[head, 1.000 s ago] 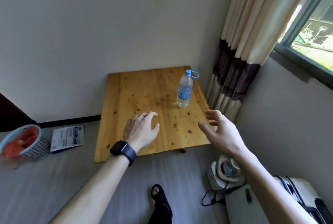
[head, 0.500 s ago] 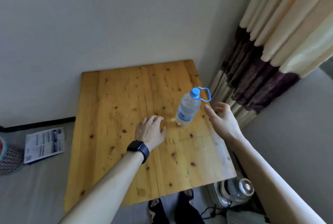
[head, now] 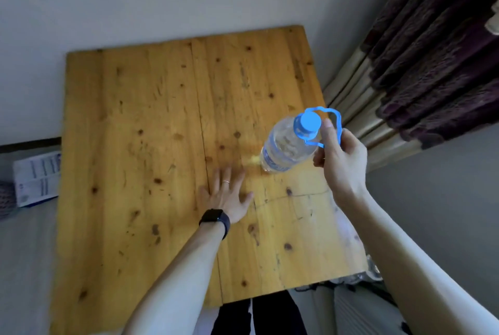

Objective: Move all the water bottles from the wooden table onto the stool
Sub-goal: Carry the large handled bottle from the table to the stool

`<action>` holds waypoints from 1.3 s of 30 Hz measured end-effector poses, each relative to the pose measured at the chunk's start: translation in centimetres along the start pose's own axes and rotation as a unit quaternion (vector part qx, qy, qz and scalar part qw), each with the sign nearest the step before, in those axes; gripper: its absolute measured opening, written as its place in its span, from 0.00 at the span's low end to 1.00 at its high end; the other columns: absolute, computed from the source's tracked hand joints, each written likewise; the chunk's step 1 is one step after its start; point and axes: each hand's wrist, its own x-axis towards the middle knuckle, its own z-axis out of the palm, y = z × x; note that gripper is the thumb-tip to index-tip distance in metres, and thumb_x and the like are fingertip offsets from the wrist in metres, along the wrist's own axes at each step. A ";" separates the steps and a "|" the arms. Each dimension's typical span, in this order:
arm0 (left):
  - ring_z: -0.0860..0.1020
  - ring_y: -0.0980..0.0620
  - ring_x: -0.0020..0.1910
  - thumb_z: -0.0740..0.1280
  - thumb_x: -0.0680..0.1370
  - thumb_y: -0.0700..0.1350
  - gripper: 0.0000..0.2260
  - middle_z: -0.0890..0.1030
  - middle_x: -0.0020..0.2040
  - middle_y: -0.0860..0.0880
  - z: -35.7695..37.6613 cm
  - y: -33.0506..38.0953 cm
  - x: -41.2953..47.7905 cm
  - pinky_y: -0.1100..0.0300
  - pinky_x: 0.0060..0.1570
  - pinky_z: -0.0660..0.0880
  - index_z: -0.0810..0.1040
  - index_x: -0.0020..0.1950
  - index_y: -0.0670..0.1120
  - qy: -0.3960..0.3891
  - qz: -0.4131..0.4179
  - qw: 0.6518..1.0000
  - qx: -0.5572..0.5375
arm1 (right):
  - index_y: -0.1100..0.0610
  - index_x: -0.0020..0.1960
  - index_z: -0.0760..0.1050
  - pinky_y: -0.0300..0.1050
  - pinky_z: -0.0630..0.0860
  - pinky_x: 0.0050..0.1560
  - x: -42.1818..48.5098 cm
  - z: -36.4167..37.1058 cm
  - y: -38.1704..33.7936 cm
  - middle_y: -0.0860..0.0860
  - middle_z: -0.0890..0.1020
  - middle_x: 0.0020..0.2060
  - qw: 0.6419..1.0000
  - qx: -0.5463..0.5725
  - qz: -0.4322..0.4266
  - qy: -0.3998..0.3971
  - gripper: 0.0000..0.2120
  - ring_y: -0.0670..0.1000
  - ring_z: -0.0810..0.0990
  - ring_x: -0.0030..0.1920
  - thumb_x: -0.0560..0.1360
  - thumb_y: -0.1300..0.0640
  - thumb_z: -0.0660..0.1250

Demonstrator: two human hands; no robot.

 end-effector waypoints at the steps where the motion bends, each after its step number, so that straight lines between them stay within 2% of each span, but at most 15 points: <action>1: 0.36 0.45 0.79 0.46 0.79 0.69 0.31 0.33 0.80 0.54 0.5 -0.2 0.0 0.31 0.72 0.49 0.39 0.78 0.64 0.001 0.001 1.000 0.011 | 0.65 0.42 0.71 0.49 0.73 0.37 -0.2 -0.1 -0.2 0.53 0.74 0.29 1.000 0.010 -0.004 0.003 0.26 0.49 0.74 0.30 0.79 0.40 0.63; 5: 0.35 0.44 0.78 0.48 0.78 0.69 0.33 0.31 0.79 0.54 0.7 -0.1 0.0 0.30 0.71 0.49 0.36 0.77 0.64 0.002 0.001 1.000 0.025 | 0.52 0.32 0.73 0.47 0.70 0.34 -0.8 -0.7 -2.3 0.52 0.74 0.28 0.998 0.051 -0.034 0.005 0.22 0.51 0.71 0.29 0.82 0.45 0.62; 8: 0.37 0.45 0.79 0.52 0.79 0.68 0.33 0.32 0.79 0.55 -0.3 -0.1 0.2 0.31 0.73 0.51 0.39 0.78 0.64 -0.022 0.010 1.000 0.004 | 0.51 0.25 0.68 0.43 0.64 0.33 -1.0 -0.5 -5.5 0.51 0.71 0.27 0.997 0.058 -0.041 -0.012 0.25 0.49 0.65 0.29 0.81 0.49 0.63; 12: 0.51 0.44 0.80 0.57 0.80 0.62 0.29 0.47 0.82 0.50 -3.8 -0.6 -1.1 0.38 0.73 0.58 0.53 0.80 0.58 -0.032 -0.007 0.997 -0.063 | 0.53 0.28 0.60 0.49 0.63 0.38 -2.3 0.9 -9.1 0.49 0.64 0.27 0.996 -0.025 -0.050 -0.077 0.25 0.49 0.62 0.31 0.79 0.44 0.63; 16: 0.57 0.45 0.78 0.57 0.81 0.61 0.27 0.56 0.81 0.50 -8.1 -1.5 -4.6 0.42 0.73 0.62 0.57 0.79 0.57 0.020 -0.011 0.997 -0.070 | 0.62 0.32 0.64 0.45 0.63 0.35 -4.8 2.2 -11.0 0.45 0.64 0.24 0.983 -0.118 -0.067 -0.121 0.25 0.48 0.62 0.28 0.79 0.45 0.64; 20: 0.61 0.48 0.77 0.57 0.81 0.61 0.26 0.60 0.79 0.52 -11.2 -3.1 -8.9 0.46 0.71 0.67 0.59 0.79 0.58 0.083 -0.018 0.991 -0.102 | 0.56 0.29 0.61 0.39 0.58 0.26 -7.0 2.1 -12.8 0.44 0.61 0.21 0.963 -0.182 -0.104 -0.168 0.24 0.46 0.59 0.25 0.78 0.48 0.65; 23: 0.61 0.50 0.76 0.57 0.81 0.60 0.25 0.61 0.79 0.54 -12.4 -4.2 -13.0 0.51 0.69 0.70 0.61 0.78 0.59 0.142 -0.039 0.979 -0.144 | 0.56 0.29 0.63 0.38 0.56 0.24 -8.7 1.9 -13.9 0.45 0.61 0.21 0.943 -0.209 -0.132 -0.222 0.22 0.46 0.58 0.25 0.77 0.48 0.66; 27: 0.64 0.50 0.75 0.60 0.81 0.57 0.24 0.63 0.78 0.53 -13.3 -5.0 -19.1 0.54 0.69 0.68 0.62 0.77 0.59 0.208 -0.081 0.959 -0.173 | 0.56 0.29 0.60 0.44 0.56 0.29 -12.2 3.3 -15.1 0.48 0.60 0.23 0.899 -0.236 -0.170 -0.328 0.23 0.48 0.57 0.28 0.75 0.50 0.67; 29: 0.64 0.50 0.75 0.61 0.81 0.56 0.23 0.64 0.78 0.53 -12.7 -6.1 -22.3 0.55 0.70 0.67 0.64 0.77 0.58 0.239 -0.116 0.943 -0.202 | 0.56 0.29 0.58 0.44 0.56 0.30 -14.7 4.6 -15.4 0.48 0.60 0.24 0.868 -0.245 -0.193 -0.386 0.23 0.49 0.57 0.28 0.75 0.51 0.67; 33: 0.71 0.51 0.70 0.60 0.81 0.56 0.20 0.69 0.74 0.56 -9.3 -8.4 -29.7 0.56 0.64 0.72 0.67 0.73 0.62 0.288 -0.223 0.873 -0.324 | 0.57 0.29 0.58 0.39 0.55 0.27 -20.9 7.3 -14.1 0.49 0.60 0.24 0.797 -0.246 -0.243 -0.496 0.23 0.48 0.57 0.28 0.76 0.53 0.67; 37: 0.75 0.49 0.66 0.64 0.74 0.53 0.28 0.72 0.71 0.51 -4.6 -8.7 -38.1 0.53 0.63 0.74 0.63 0.73 0.67 0.287 -0.278 0.817 -0.416 | 0.58 0.30 0.59 0.39 0.55 0.28 -28.2 10.2 -12.2 0.50 0.59 0.27 0.712 -0.245 -0.269 -0.600 0.23 0.49 0.58 0.30 0.75 0.53 0.68; 39: 0.76 0.48 0.63 0.63 0.70 0.52 0.32 0.74 0.70 0.49 -2.3 -8.9 -42.3 0.52 0.60 0.75 0.62 0.75 0.65 0.294 -0.296 0.793 -0.443 | 0.59 0.30 0.61 0.42 0.58 0.31 -32.0 11.4 -11.1 0.50 0.60 0.27 0.669 -0.260 -0.283 -0.636 0.22 0.49 0.59 0.31 0.75 0.51 0.68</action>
